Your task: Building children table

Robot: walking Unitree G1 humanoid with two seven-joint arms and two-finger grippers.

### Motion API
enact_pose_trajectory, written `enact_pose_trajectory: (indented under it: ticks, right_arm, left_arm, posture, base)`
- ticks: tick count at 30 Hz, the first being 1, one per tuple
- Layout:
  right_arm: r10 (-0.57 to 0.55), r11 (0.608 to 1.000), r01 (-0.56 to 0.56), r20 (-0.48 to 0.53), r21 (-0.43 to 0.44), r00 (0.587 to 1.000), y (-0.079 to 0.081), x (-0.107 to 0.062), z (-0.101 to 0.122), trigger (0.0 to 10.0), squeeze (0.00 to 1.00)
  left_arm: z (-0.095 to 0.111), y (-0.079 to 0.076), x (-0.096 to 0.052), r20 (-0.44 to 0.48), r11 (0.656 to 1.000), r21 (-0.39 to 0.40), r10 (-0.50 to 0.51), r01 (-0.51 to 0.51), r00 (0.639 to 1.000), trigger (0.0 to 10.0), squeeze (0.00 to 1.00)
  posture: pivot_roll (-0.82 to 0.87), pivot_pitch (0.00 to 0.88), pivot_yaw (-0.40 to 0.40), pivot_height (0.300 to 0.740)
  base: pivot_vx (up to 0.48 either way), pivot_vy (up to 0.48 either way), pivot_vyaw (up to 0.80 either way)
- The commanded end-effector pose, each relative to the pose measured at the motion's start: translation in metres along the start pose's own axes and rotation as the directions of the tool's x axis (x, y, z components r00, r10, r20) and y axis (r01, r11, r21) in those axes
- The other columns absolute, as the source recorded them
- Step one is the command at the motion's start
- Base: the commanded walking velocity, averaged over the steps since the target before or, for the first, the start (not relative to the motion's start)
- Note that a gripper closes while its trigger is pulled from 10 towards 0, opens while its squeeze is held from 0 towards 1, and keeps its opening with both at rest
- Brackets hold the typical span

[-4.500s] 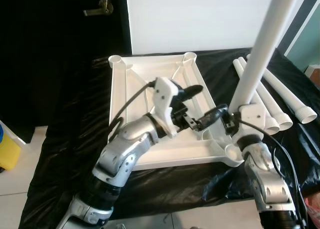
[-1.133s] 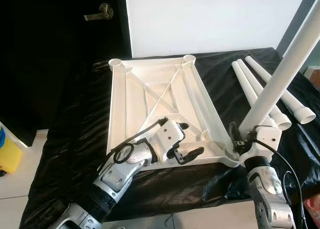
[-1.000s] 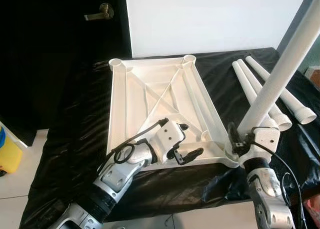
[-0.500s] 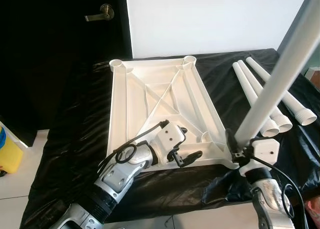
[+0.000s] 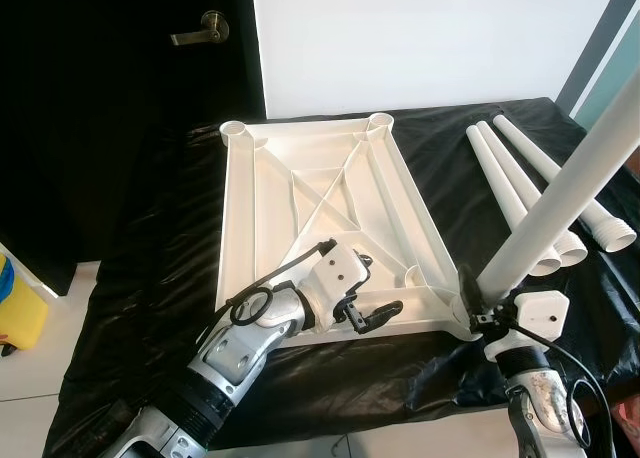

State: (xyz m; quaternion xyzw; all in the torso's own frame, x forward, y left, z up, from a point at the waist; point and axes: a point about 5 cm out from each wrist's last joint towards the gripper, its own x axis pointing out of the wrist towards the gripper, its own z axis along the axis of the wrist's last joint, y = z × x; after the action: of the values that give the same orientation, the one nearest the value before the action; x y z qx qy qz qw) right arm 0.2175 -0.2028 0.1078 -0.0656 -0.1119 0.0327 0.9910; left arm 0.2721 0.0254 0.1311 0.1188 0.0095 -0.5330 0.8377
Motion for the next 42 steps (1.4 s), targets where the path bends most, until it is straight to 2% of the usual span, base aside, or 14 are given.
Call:
enact_pose_trajectory:
  ticks: [1,10,14,21,27,31,33,36,42]
  right_arm:
    - [0.020,0.999,-0.017,-0.111,0.036,0.994,0.004,-0.010,-0.020,10.0,0.00]
    - [0.012,0.987,0.014,-0.159,0.161,0.987,0.003,-0.003,-0.030,10.0,0.00]
    - [0.006,0.986,0.030,-0.215,0.163,0.977,0.003,0.004,-0.035,10.0,0.00]
    - [-0.004,0.983,0.046,-0.232,0.179,0.973,0.003,0.006,-0.036,10.0,0.00]
    - [-0.038,0.968,0.106,-0.285,0.226,0.958,0.001,0.006,-0.041,10.0,0.00]
    - [-0.032,0.979,0.082,-0.256,0.187,0.966,0.001,0.006,-0.038,10.0,0.00]
    - [0.001,0.990,0.025,-0.187,0.137,0.982,0.004,0.002,-0.031,10.0,0.00]
    - [0.043,0.995,-0.030,-0.134,0.099,0.990,0.007,-0.002,-0.027,10.0,0.00]
    - [0.095,0.995,-0.093,-0.093,0.029,0.991,0.011,-0.006,-0.024,10.0,0.00]
  left_arm:
    - [0.002,0.000,-0.002,-0.003,0.997,0.004,-0.077,0.077,0.997,10.0,0.00]
    - [0.004,0.003,-0.001,0.002,0.998,0.004,-0.068,0.068,0.998,10.0,0.00]
    - [0.005,0.003,0.000,0.002,0.998,0.009,-0.065,0.065,0.998,10.0,0.00]
    - [0.005,0.003,0.000,0.002,0.998,0.008,-0.063,0.063,0.998,10.0,0.00]
    - [0.005,0.003,-0.001,0.004,0.998,0.004,-0.058,0.058,0.998,10.0,0.00]
    - [0.005,0.003,-0.001,0.005,0.998,0.002,-0.057,0.057,0.998,10.0,0.00]
    - [0.005,0.003,-0.001,0.005,0.999,0.002,-0.055,0.055,0.998,10.0,0.00]
    - [0.005,0.004,-0.001,0.008,0.999,0.001,-0.049,0.049,0.999,10.0,0.00]
    - [0.007,0.006,0.000,0.011,0.999,0.001,-0.044,0.044,0.999,10.0,0.00]
  posture:
    - [-0.03,0.019,0.021,0.740]
    - [-0.03,0.011,0.023,0.740]
    - [-0.03,0.010,0.022,0.740]
    - [-0.02,0.014,0.020,0.740]
    - [-0.03,0.021,0.017,0.740]
    - [-0.03,0.024,0.016,0.740]
    - [-0.03,0.025,0.014,0.740]
    - [-0.03,0.026,0.016,0.740]
    - [-0.03,0.025,0.018,0.740]
  base:
    - [0.000,0.000,0.00]
    - [0.000,0.000,0.00]
    - [0.000,0.000,0.00]
    - [0.000,0.000,0.00]
    - [0.000,0.000,0.00]
    - [0.000,0.000,0.00]
    - [0.000,0.000,0.00]
    - [0.000,0.000,0.00]
    - [0.000,0.000,0.00]
